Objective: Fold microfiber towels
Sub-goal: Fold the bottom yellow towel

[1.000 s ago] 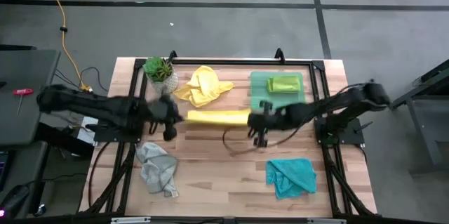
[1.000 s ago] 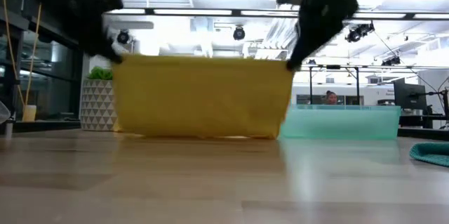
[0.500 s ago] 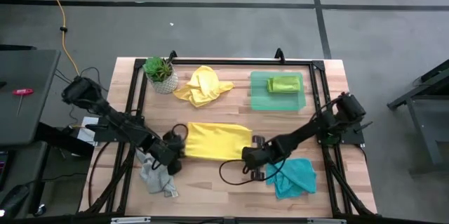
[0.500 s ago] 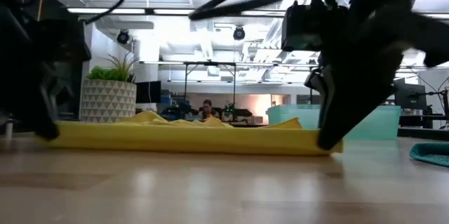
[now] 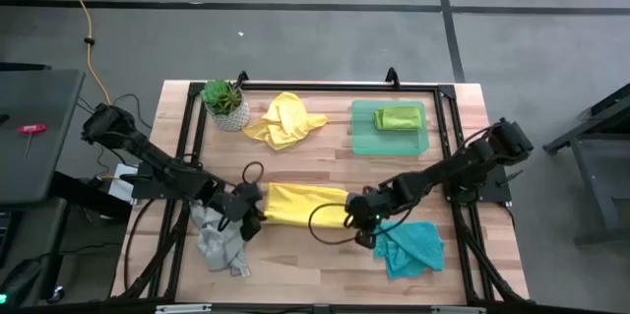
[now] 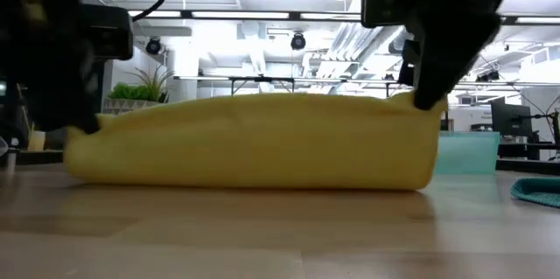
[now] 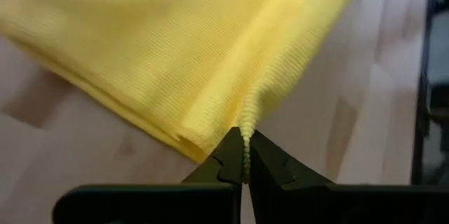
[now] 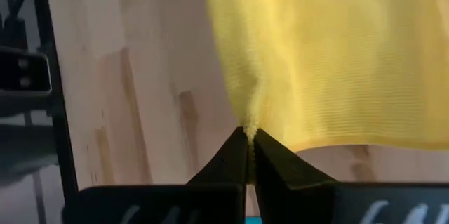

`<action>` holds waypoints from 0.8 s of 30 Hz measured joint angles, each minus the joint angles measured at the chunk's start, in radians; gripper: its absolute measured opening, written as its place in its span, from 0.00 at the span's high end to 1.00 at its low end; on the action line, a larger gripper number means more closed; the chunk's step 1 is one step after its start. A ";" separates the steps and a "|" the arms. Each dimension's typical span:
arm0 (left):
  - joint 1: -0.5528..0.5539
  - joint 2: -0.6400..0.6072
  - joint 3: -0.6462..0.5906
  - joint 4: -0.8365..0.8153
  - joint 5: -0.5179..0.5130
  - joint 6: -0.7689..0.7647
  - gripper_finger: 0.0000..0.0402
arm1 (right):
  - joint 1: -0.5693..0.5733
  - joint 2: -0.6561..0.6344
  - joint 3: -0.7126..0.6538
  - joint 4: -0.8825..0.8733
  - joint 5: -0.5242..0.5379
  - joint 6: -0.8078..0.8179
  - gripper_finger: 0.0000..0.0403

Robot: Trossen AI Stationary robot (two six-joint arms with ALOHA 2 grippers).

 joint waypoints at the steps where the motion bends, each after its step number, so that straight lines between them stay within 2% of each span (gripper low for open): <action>1: 0.020 -0.010 0.000 -0.005 -0.001 0.008 1.00 | -0.015 -0.008 -0.011 0.000 0.000 0.014 1.00; 6: 0.117 -0.029 0.000 -0.015 -0.007 0.070 1.00 | -0.073 -0.032 -0.068 0.000 0.021 0.058 1.00; 13: 0.232 -0.015 0.000 -0.068 -0.034 0.109 1.00 | -0.124 -0.033 -0.072 -0.004 0.071 0.069 1.00; 24: 0.265 0.013 0.002 -0.083 -0.044 0.094 1.00 | -0.157 -0.033 -0.072 -0.076 0.131 0.094 1.00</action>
